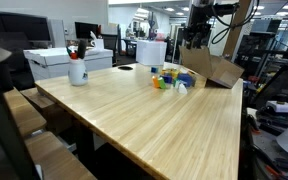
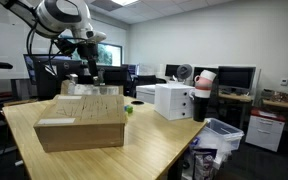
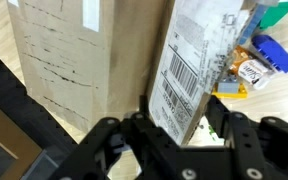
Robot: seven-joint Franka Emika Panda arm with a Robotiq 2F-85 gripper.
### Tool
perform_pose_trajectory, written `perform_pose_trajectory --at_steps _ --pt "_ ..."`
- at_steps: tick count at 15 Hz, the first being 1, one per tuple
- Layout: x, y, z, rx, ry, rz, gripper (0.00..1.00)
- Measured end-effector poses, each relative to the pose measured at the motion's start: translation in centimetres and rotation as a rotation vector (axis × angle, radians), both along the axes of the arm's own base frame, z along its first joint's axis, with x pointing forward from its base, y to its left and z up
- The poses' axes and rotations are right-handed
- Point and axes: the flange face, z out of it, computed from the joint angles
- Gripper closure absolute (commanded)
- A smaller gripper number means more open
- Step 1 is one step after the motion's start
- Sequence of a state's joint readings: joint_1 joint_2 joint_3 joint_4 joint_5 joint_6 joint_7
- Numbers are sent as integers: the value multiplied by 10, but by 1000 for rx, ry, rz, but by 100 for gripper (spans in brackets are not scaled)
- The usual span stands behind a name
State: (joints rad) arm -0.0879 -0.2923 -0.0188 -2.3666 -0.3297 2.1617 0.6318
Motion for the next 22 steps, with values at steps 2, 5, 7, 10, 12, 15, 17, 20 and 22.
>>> perform_pose_trajectory --at_steps 2,5,7,10,12,15,17,20,22 --pt "-1 0 -1 10 7 13 13" --pt "-2 0 -2 11 14 20 2" --pt "-2 0 -2 11 16 19 38" --pt "-2 -1 -2 12 16 17 49" --pt "-2 -1 -2 12 16 17 63" --pt "-2 -1 -2 12 17 16 81" --pt "-2 -1 -2 12 18 16 91" --pt "-2 -2 -3 18 19 11 100" --pt "-3 -3 -3 19 19 8 100"
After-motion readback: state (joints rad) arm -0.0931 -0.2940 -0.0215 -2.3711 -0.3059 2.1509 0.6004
